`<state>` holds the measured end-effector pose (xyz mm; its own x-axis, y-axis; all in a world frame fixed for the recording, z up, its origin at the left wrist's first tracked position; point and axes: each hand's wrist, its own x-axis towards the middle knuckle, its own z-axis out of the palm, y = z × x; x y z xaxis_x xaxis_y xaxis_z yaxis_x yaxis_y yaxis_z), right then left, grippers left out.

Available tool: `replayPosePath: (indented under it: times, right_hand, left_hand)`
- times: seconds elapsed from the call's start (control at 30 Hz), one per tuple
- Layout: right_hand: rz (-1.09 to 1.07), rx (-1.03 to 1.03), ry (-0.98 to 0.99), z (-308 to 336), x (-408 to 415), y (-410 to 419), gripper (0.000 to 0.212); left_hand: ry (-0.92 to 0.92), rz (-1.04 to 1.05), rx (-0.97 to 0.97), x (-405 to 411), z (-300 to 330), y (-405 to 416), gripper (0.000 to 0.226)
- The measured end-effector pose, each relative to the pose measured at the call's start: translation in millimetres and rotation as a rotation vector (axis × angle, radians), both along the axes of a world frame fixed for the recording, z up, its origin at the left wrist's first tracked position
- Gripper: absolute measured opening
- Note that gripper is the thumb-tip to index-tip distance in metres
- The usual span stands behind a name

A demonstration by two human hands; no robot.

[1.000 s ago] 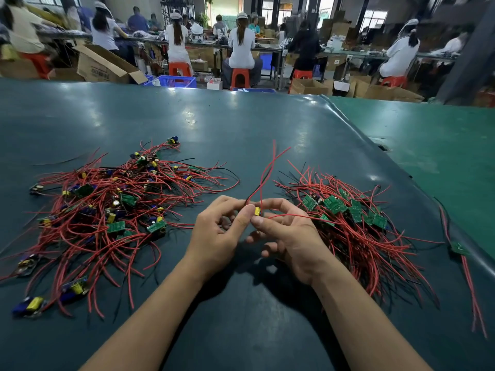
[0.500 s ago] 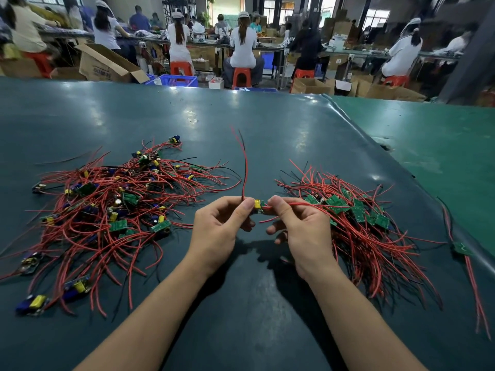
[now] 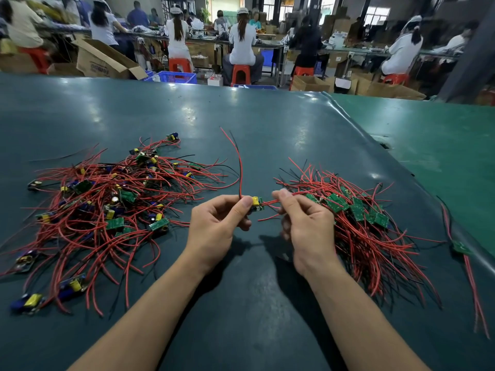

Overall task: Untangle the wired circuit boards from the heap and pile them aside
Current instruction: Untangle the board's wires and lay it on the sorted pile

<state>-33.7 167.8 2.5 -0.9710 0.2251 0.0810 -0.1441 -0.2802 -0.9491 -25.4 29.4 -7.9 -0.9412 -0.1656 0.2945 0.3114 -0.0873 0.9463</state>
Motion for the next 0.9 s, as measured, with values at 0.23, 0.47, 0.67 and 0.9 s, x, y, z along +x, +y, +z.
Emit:
replayPosePath:
  times: [0.23,0.47,0.67,0.9]
  right_hand:
    - [-0.188,-0.025,0.092,3.7,-6.5,12.1,0.022]
    - [-0.298,-0.153,0.198,10.1,-5.7,18.6,0.042]
    - [-0.196,-0.333,0.078,10.7,-6.3,18.2,0.054]
    - [-0.146,-0.421,-0.036,12.0,-7.3,21.9,0.048]
  left_hand:
    - [-0.021,0.048,0.095,-2.6,-0.1,-5.6,0.01]
    - [-0.023,0.065,0.138,-4.2,0.0,-5.9,0.01]
    - [0.007,0.036,0.055,0.6,1.9,-6.2,0.01]
    - [0.069,-0.031,-0.081,7.1,2.9,0.5,0.01]
